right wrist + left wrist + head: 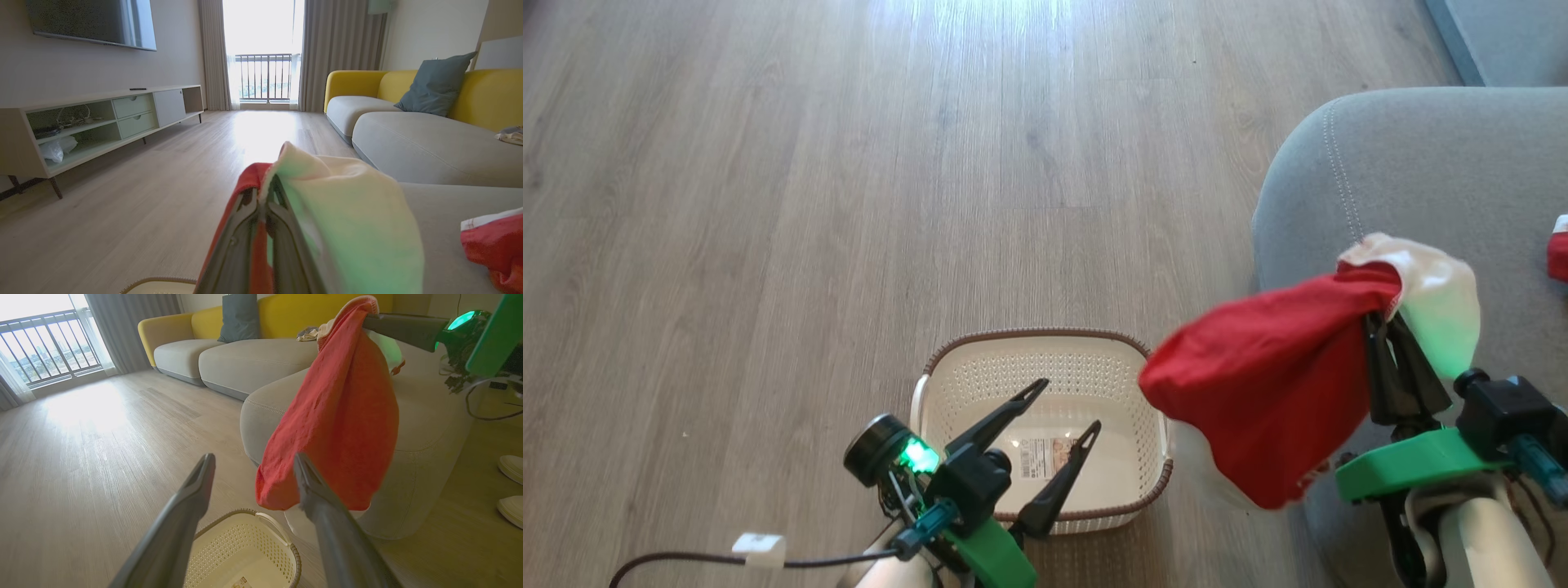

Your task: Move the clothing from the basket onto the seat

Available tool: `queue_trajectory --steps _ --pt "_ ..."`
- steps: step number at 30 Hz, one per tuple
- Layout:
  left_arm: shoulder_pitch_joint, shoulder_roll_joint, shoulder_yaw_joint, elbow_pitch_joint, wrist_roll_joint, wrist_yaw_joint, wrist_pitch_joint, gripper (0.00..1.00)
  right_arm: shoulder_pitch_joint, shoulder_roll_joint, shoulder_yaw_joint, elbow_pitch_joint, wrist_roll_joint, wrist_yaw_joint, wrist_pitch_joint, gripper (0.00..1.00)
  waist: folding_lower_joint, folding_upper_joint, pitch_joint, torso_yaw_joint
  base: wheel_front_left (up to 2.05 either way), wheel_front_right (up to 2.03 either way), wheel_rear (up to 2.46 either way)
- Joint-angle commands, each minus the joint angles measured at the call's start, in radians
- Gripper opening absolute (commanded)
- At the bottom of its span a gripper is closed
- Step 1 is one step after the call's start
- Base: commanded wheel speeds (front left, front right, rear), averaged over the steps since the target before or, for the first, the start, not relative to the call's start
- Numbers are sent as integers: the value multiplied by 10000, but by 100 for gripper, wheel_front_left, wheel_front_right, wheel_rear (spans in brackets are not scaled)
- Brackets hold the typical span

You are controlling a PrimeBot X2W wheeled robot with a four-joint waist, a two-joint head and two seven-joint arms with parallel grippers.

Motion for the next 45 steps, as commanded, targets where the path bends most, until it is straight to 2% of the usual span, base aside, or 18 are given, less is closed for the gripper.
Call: queue_trajectory --steps 1,12,24,30,45 --pt "-131 -40 369 -280 47 -6 -51 100 -354 34 140 -180 -32 -2 -94 0 0 0 9 -26 0 0 0" --pt "-115 -88 416 -126 23 -9 -51 100 -551 186 -51 762 -14 -2 -94 0 0 0 49 -63 0 0 0" --pt "-125 -104 435 -182 -76 -10 -51 100 -723 255 -105 637 4 -2 -94 0 0 0 87 -292 0 0 0" --pt "-132 -32 466 -305 -62 -11 -51 100 -872 264 -102 411 -20 -2 -94 0 0 0 226 -972 0 0 0" --pt "-358 -29 528 -585 -24 -11 -51 100 -1036 185 -3 -27 10 -2 -94 0 0 0 559 -3256 0 0 0"
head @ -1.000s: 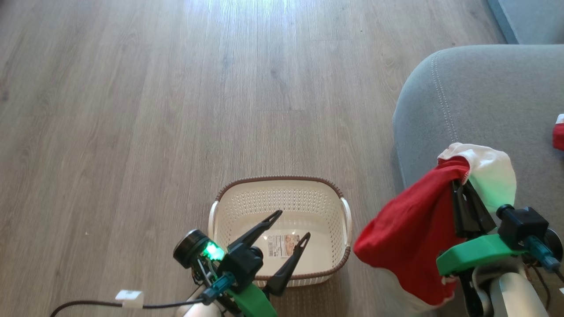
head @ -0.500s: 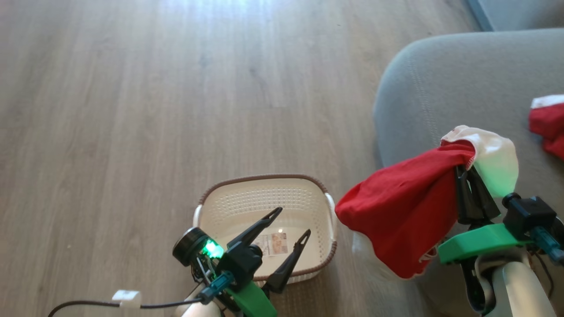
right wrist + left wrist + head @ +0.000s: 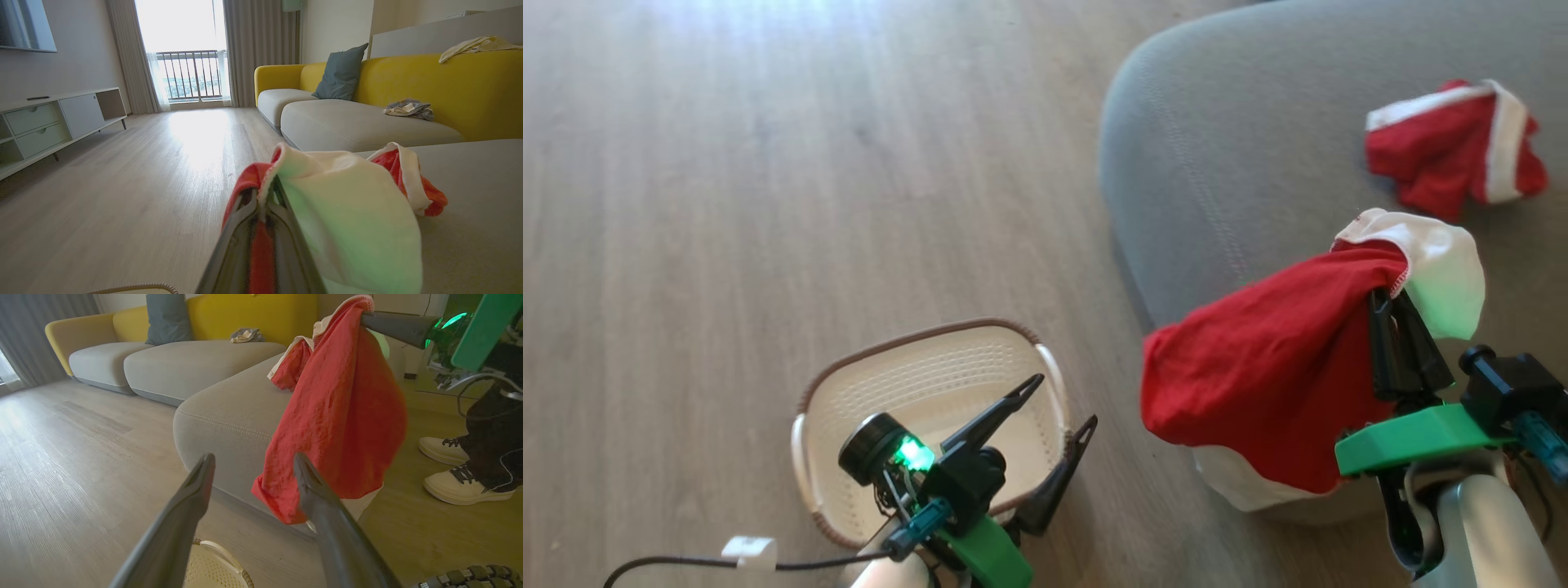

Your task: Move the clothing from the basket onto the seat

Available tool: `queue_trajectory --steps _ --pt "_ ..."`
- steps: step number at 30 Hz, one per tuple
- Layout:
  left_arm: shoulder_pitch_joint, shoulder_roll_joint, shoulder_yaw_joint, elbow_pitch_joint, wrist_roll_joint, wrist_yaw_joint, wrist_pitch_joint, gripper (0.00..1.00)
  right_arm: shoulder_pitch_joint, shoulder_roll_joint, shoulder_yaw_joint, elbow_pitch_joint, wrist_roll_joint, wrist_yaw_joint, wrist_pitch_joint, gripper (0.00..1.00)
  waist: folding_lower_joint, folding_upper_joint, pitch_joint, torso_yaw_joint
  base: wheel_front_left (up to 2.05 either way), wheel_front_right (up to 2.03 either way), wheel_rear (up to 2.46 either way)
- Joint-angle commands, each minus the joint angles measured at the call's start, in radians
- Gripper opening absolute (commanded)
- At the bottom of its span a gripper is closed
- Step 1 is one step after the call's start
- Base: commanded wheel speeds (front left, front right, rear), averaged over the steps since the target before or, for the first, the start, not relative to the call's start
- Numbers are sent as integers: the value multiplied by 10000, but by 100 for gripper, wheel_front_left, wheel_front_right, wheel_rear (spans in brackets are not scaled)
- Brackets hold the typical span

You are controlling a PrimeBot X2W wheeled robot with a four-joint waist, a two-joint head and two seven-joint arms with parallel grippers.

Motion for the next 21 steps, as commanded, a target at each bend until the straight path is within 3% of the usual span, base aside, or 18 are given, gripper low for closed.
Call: queue_trajectory --steps 1,11,21 --pt "-470 -37 356 -388 -11 -11 -51 100 -516 -58 265 -407 5 -2 -94 0 0 0 100 -396 0 0 0" --pt "-552 -110 296 -532 -25 -11 -51 100 -460 -100 86 -628 78 -2 -94 0 0 0 316 -1643 0 0 0" --pt "-648 -40 311 -549 -44 -11 -51 100 -264 36 -201 -792 149 -2 -94 0 0 0 529 -2040 0 0 0"
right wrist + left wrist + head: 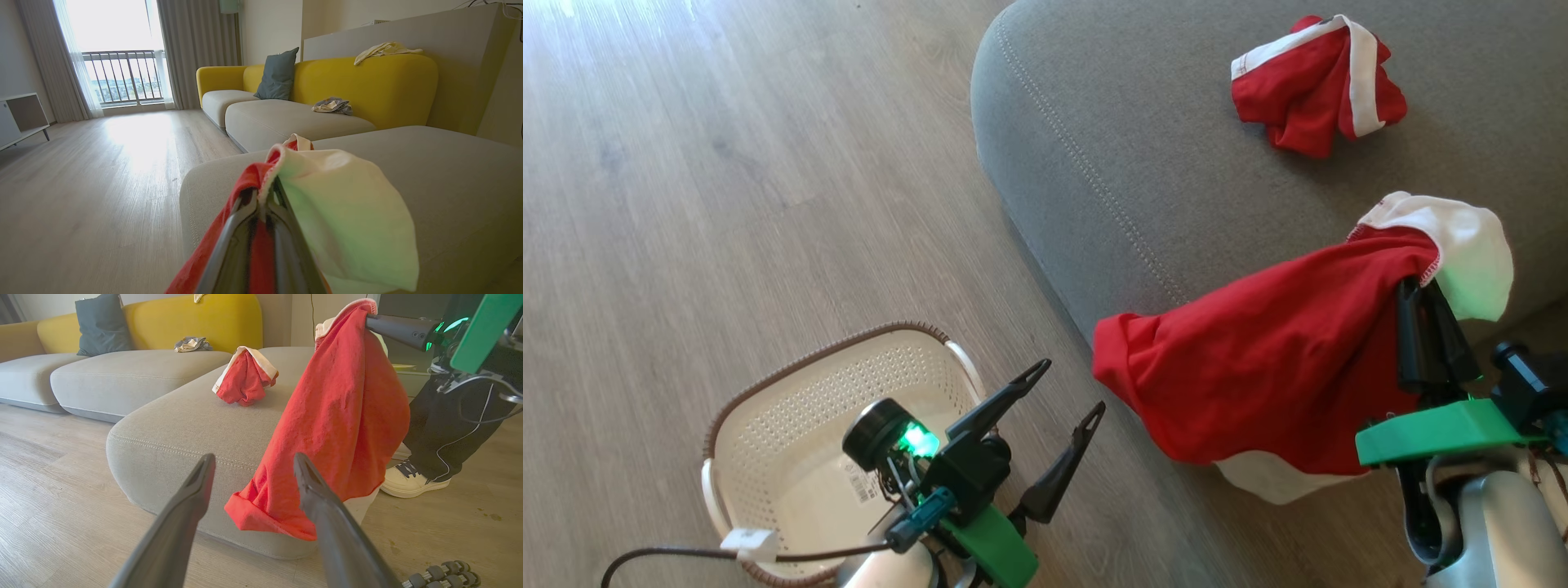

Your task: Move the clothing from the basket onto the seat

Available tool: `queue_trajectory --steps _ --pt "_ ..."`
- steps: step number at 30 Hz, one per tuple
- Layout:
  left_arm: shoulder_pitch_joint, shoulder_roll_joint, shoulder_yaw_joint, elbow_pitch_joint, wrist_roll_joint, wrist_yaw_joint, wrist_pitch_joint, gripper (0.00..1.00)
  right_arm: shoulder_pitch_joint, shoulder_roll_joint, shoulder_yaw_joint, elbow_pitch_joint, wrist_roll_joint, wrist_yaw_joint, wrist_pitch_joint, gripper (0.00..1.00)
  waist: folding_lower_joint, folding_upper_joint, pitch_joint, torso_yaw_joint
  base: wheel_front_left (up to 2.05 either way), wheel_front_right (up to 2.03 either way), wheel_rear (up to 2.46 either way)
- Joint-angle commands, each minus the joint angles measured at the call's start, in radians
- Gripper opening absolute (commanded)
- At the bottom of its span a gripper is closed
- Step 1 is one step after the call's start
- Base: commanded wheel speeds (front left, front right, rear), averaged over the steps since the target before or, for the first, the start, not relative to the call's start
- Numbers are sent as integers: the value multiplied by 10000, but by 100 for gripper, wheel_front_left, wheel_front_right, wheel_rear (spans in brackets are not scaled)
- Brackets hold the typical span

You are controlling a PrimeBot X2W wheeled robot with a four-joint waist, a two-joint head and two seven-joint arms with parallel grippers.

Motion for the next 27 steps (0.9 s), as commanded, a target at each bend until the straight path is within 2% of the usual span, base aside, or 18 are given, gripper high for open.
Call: queue_trajectory --steps 1,8,13,17,22,27 --pt "-436 8 392 -384 -50 -9 -51 100 -275 41 219 -413 30 -2 -94 0 0 0 25 -20 0 0 0" --pt "-479 8 340 -403 -65 -9 -51 100 -408 68 -59 -464 -124 -2 -94 0 0 0 70 24 0 0 0" --pt "-491 153 170 -493 -2 -9 -51 100 -1106 -301 -352 -686 -129 -2 -94 0 0 0 423 84 0 0 0" --pt "-907 773 -445 -677 313 -9 -51 100 -2152 -647 -1229 -818 -35 -2 -94 0 0 0 1193 232 0 0 0" --pt "-1222 1541 -917 -936 230 -9 -51 100 -3652 -1188 -1703 -860 -99 -2 -94 0 0 0 2144 211 0 0 0" --pt "-1438 1963 -1034 -1119 146 -9 -51 100 -4761 -1709 -2215 -721 -335 -2 50 0 0 0 2834 157 0 0 0"
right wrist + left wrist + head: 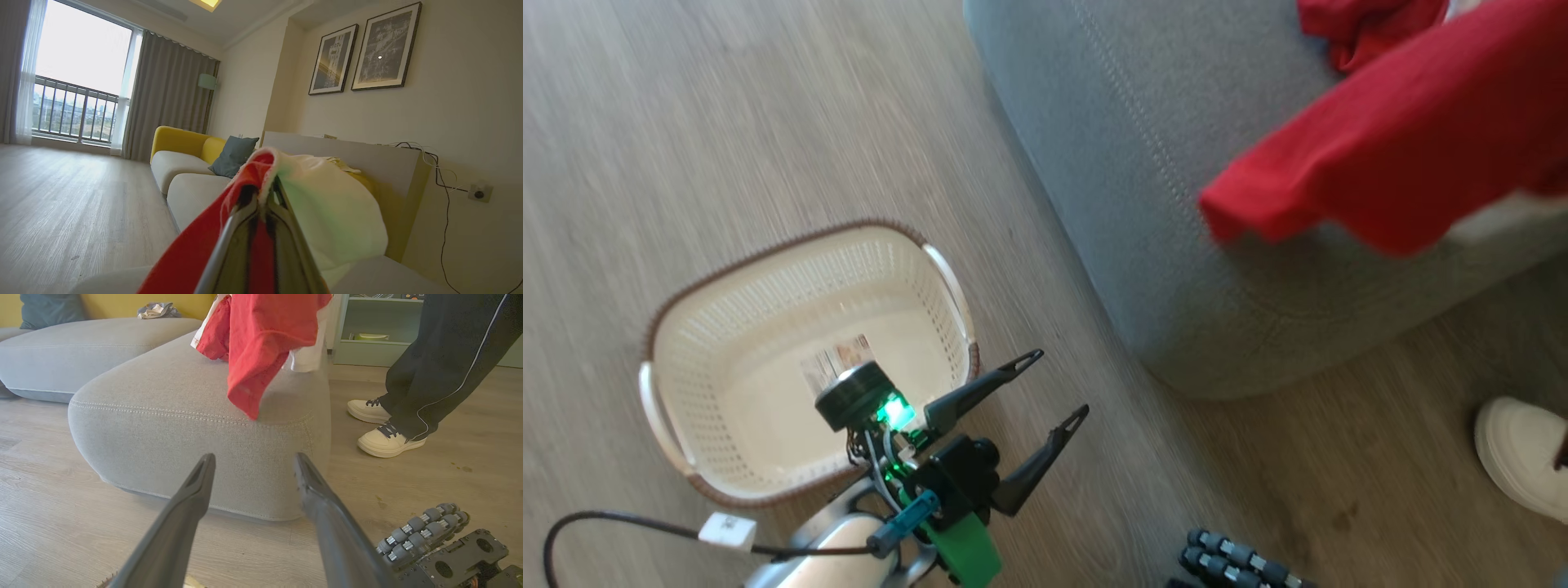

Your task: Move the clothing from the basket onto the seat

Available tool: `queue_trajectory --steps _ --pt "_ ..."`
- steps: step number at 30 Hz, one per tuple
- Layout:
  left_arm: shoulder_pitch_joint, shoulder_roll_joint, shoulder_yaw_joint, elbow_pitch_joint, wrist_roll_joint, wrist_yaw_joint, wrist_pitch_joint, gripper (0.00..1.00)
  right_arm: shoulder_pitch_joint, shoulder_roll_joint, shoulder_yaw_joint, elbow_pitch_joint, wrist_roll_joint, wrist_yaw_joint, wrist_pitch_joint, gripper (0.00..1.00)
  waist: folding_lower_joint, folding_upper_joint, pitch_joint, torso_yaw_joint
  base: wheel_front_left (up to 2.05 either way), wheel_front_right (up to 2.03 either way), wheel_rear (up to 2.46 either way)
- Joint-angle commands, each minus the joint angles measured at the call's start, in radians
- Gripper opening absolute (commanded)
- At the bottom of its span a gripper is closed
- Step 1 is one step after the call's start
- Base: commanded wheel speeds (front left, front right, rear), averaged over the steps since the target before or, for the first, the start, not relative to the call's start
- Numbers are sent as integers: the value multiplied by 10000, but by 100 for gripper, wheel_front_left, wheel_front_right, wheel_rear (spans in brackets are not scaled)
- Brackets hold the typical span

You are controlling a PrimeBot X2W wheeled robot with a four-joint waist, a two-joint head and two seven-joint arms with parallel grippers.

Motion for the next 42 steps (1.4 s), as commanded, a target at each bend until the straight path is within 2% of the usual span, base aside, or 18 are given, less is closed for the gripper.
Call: queue_trajectory --steps 1,8,13,15,24,31,37,42 --pt "-404 112 259 -409 -38 -7 -51 100 -379 -283 18 -310 -34 -2 55 0 0 0 486 -36 0 0 0" --pt "-718 722 13 -751 -93 -7 -51 100 -2474 -1255 -312 307 253 -2 670 0 0 0 1461 -65 0 0 0" --pt "-1023 1131 -187 -931 -156 -8 -51 100 -3877 -1691 -389 712 215 -2 1113 0 0 0 2031 117 0 0 0" --pt "-1134 1255 -171 -969 -227 -8 -51 100 -4652 -2019 -498 1191 130 -2 1257 0 0 0 2279 268 0 0 0" --pt "-1255 1519 -260 -1098 -314 -8 -51 100 -6112 -2609 -1162 3371 -783 -2 1142 0 0 0 2831 767 0 0 0" --pt "-1451 1633 -209 -1022 -325 -8 -51 100 -6339 -2204 -2812 5757 -2163 -2 938 0 0 0 3350 1158 0 0 0" --pt "-1547 1730 -60 -1094 -350 -8 -51 100 -6301 -1737 -2589 7354 -3103 -2 834 0 0 0 3722 1384 0 0 0" --pt "-1565 1688 -20 -1129 -382 -8 -51 100 -6214 -1689 -2522 8329 -3470 -2 1134 0 0 0 3836 1546 0 0 0"
